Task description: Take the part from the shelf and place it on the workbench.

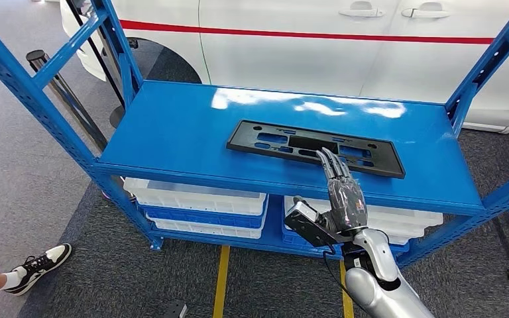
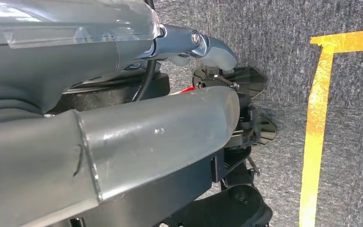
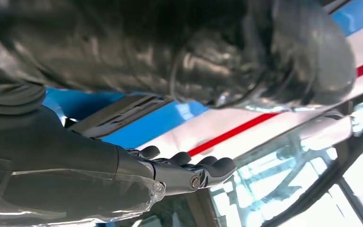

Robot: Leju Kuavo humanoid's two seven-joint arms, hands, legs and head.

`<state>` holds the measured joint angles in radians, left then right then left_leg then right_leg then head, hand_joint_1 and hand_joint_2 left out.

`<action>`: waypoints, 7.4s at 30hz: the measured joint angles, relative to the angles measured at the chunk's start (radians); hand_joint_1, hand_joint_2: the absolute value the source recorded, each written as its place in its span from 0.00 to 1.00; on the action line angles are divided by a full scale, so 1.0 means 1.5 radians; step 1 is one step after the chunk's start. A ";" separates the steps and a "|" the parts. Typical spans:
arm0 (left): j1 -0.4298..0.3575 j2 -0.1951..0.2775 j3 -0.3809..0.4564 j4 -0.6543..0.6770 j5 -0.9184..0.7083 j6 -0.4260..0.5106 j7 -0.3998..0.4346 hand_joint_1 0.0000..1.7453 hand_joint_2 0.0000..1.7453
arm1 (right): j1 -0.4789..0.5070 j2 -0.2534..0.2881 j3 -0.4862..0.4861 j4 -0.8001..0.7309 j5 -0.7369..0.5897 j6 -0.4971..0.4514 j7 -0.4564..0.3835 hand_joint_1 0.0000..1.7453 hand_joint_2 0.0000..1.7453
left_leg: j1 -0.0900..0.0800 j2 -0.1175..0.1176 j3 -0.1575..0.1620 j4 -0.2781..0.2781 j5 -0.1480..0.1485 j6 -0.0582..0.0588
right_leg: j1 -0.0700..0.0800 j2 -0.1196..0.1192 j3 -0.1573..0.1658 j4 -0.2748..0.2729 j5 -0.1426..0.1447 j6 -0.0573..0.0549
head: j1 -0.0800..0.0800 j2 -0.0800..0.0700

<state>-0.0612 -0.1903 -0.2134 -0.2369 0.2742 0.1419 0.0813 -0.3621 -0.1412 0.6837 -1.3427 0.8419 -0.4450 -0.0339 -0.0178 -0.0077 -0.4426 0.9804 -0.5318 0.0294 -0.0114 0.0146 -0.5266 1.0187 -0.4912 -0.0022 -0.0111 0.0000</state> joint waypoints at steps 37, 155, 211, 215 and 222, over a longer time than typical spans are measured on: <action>0.003 0.005 0.000 -0.002 0.013 0.003 -0.020 0.00 0.00 | 0.010 -0.015 0.057 -0.103 -0.024 0.014 -0.019 0.00 1.00 | 0.007 0.003 -0.105 0.055 0.067 -0.008 | -0.004 -0.002 -0.010 0.011 -0.010 -0.002 | 0.002 0.000; -0.013 0.009 -0.086 -0.008 0.106 0.038 0.001 0.00 1.00 | 0.008 0.039 -0.109 0.233 0.190 -0.084 0.112 1.00 1.00 | 0.006 0.001 -0.074 0.016 0.054 0.004 | -0.001 -0.009 0.013 -0.017 -0.002 0.011 | 0.003 0.000; 0.000 0.030 -0.084 -0.006 0.103 0.054 -0.006 0.00 1.00 | 0.063 -0.033 -0.006 -0.151 0.130 -0.159 0.008 1.00 1.00 | 0.012 0.003 -0.060 0.012 0.042 0.010 | -0.006 -0.013 -0.097 0.039 0.033 0.025 | 0.000 0.000; -0.011 0.028 -0.102 -0.015 0.095 0.053 0.002 0.00 1.00 | 0.069 -0.053 -0.032 -0.152 0.123 -0.154 -0.005 1.00 1.00 | 0.009 0.008 -0.095 0.014 0.068 0.018 | -0.007 -0.011 -0.132 0.184 -0.064 0.029 | 0.000 0.000; -0.018 0.024 -0.113 -0.029 0.096 0.050 0.003 0.00 1.00 | 0.063 -0.057 -0.059 -0.151 0.119 -0.142 -0.015 1.00 1.00 | 0.007 0.008 -0.140 0.032 0.099 0.004 | 0.004 -0.011 0.011 0.007 -0.024 0.008 | 0.000 0.000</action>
<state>-0.0887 -0.1545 -0.3830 -0.2800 0.4186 0.2166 0.0864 -0.2676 -0.2272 0.5959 -1.5698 1.0202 -0.6578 -0.0563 -0.0076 0.0046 -0.6522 1.0285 -0.3829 0.0348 -0.0058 -0.0014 -0.5107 1.0299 -0.5278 0.0103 -0.0105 0.0000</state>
